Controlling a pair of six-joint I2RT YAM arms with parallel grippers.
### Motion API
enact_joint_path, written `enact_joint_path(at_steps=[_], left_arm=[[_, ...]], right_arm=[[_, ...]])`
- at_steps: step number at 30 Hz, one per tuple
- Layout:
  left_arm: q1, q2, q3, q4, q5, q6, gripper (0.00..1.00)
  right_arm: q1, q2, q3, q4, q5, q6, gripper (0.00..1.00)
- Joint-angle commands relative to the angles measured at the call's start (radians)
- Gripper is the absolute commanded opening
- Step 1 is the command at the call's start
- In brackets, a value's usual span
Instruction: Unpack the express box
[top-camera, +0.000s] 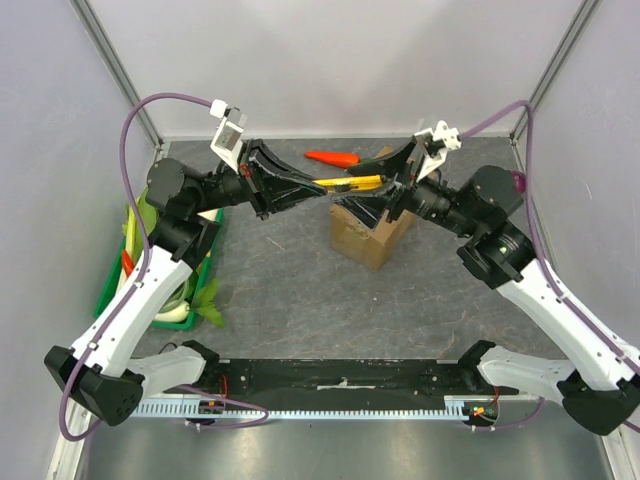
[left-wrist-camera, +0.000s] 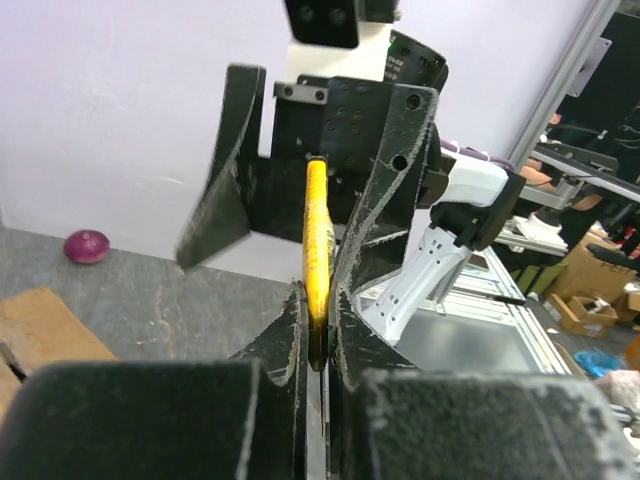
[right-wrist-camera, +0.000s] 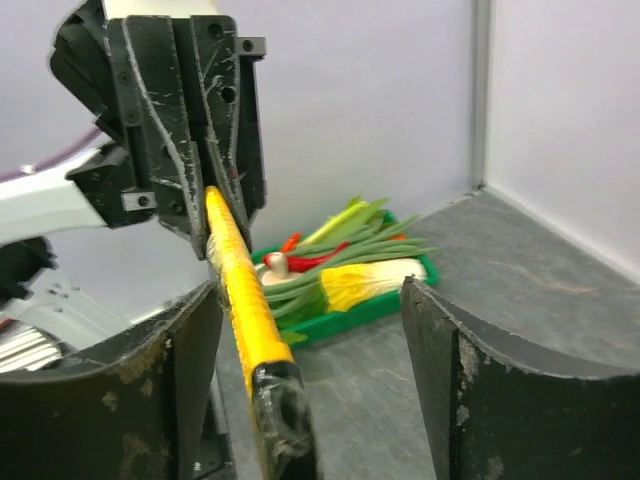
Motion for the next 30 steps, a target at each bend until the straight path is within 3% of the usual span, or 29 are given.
enact_joint_path(at_steps=[1,3,11,13,25,26,28,30], left_arm=[[-0.001,-0.01,0.022,0.104,-0.009,-0.074,0.02],[-0.001,-0.011,0.023,0.106,0.004,-0.072,0.02],[0.008,-0.016,0.044,0.028,-0.002,-0.005,0.02],[0.011,-0.015,0.046,0.029,-0.001,-0.01,0.02],[0.013,-0.005,0.046,0.014,0.007,-0.036,0.02],[0.014,-0.005,0.046,0.012,0.007,-0.037,0.02],[0.016,0.001,0.046,0.005,0.008,-0.037,0.02],[0.019,-0.004,0.039,-0.012,-0.002,-0.022,0.32]], right_arm=[[0.002,0.034,0.047,0.136,-0.071,0.124,0.72],[0.002,0.031,0.027,0.217,-0.094,0.153,0.6],[0.002,0.046,0.001,0.357,-0.222,0.218,0.61],[0.002,0.055,0.015,0.341,-0.238,0.221,0.57],[0.002,0.089,0.072,0.251,-0.233,0.193,0.11],[0.002,0.089,0.075,0.245,-0.221,0.189,0.02],[0.002,0.092,0.091,0.199,-0.21,0.161,0.0],[0.002,0.087,0.096,0.156,-0.162,0.135,0.0]])
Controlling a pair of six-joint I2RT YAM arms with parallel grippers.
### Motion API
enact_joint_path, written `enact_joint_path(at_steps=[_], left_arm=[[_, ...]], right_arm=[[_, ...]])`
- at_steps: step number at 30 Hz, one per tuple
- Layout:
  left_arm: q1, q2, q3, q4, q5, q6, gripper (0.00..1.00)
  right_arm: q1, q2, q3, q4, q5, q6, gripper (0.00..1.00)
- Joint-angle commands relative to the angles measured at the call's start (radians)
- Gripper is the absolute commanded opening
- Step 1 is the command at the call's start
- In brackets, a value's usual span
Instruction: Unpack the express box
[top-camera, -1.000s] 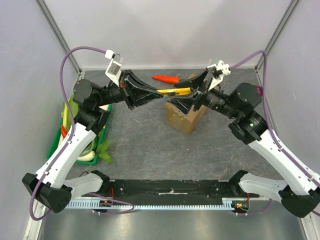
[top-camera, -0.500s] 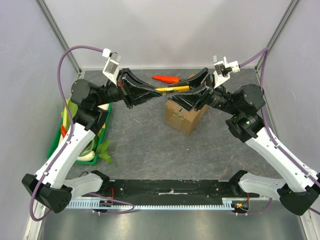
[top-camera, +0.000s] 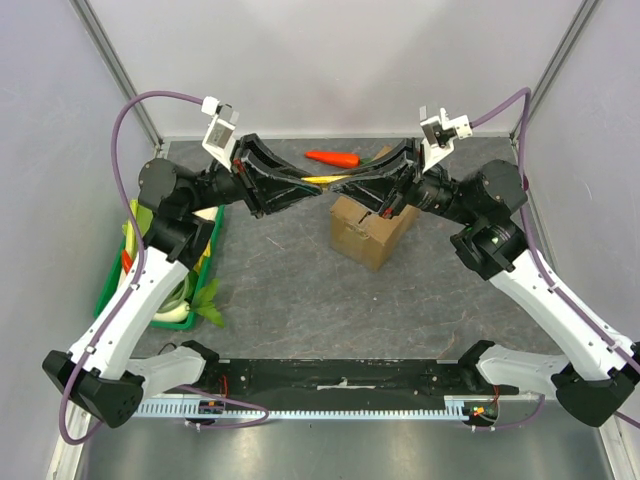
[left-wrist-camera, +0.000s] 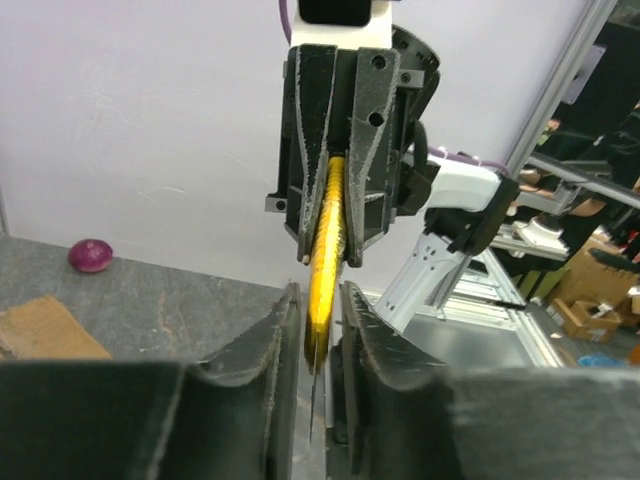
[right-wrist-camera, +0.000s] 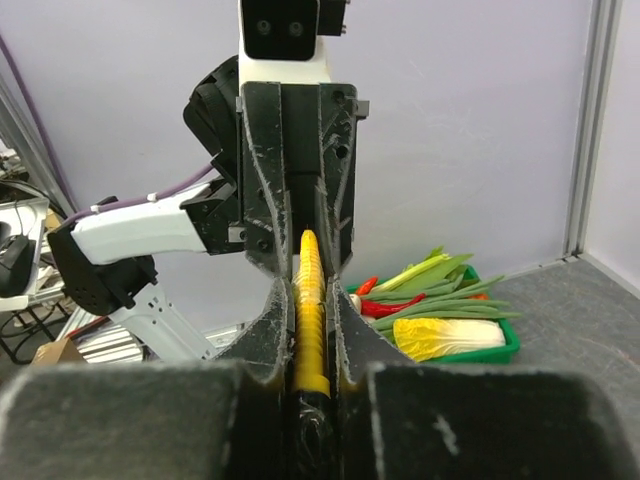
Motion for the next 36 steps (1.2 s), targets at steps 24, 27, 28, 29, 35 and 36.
enact_joint_path(at_steps=[24,27,28,29,35,36], left_arm=[[0.029,0.392,-0.122,-0.513,-0.522,-0.009,0.74],[0.029,0.432,-0.117,-0.469,-0.488,-0.017,0.73],[0.028,0.45,-0.117,-0.44,-0.471,-0.011,0.73],[0.029,0.456,-0.122,-0.425,-0.459,0.002,0.73],[0.026,0.459,-0.157,-0.323,-0.445,0.034,0.75],[0.026,0.462,-0.156,-0.319,-0.441,0.037,0.75]], right_arm=[[-0.024,-0.064,-0.261,-0.458,0.519,-0.692,0.0],[-0.024,-0.047,-0.287,-0.432,0.512,-0.692,0.0],[-0.024,-0.042,-0.292,-0.426,0.505,-0.687,0.0],[-0.024,-0.038,-0.295,-0.421,0.501,-0.684,0.0],[-0.024,-0.016,-0.321,-0.378,0.491,-0.67,0.0],[-0.024,-0.012,-0.325,-0.369,0.495,-0.672,0.0]])
